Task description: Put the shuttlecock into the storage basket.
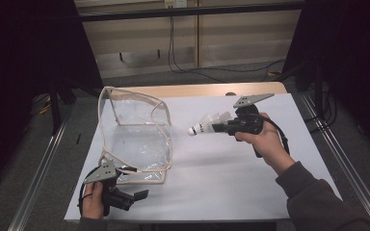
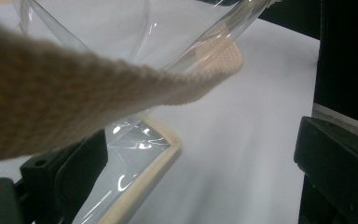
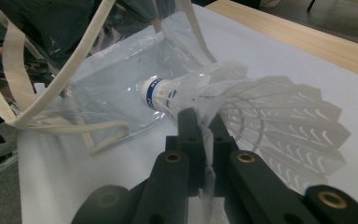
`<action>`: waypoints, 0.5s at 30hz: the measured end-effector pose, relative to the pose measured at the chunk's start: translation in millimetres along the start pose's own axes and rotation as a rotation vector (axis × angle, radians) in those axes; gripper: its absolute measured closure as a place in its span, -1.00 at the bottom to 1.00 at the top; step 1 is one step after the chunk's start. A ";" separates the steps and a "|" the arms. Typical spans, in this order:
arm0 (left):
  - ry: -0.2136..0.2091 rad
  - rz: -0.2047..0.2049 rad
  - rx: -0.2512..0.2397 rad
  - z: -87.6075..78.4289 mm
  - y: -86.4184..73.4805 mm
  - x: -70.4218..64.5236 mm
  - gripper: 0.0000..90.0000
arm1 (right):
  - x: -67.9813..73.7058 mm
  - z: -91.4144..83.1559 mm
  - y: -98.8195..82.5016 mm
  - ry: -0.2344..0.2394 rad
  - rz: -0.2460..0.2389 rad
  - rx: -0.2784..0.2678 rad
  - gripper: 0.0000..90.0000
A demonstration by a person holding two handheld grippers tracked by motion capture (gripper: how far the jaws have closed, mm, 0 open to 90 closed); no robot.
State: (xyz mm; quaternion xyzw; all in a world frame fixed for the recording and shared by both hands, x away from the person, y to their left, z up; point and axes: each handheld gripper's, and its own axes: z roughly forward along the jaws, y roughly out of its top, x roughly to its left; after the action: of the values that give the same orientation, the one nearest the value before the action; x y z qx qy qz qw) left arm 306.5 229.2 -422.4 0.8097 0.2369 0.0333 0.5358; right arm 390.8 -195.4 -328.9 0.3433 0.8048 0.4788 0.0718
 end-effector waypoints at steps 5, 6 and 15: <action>0.001 -0.001 -0.004 -0.7 -0.2 0.1 -0.94 | 2.1 -0.5 8.5 0.000 -0.014 0.007 0.97; 0.000 -0.002 -0.006 -0.8 -0.2 0.3 -0.94 | 2.7 -0.9 10.8 -0.001 -0.014 0.006 0.97; 0.003 -0.003 -0.008 -0.4 0.1 0.1 -0.94 | 10.5 -5.3 32.4 -0.007 -0.041 -0.004 0.97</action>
State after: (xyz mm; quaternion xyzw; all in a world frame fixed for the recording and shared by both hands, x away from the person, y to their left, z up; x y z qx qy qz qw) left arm 306.5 229.5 -422.2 0.8071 0.2388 0.0346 0.5388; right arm 396.2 -182.8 -297.3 0.3280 0.8107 0.4775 0.0850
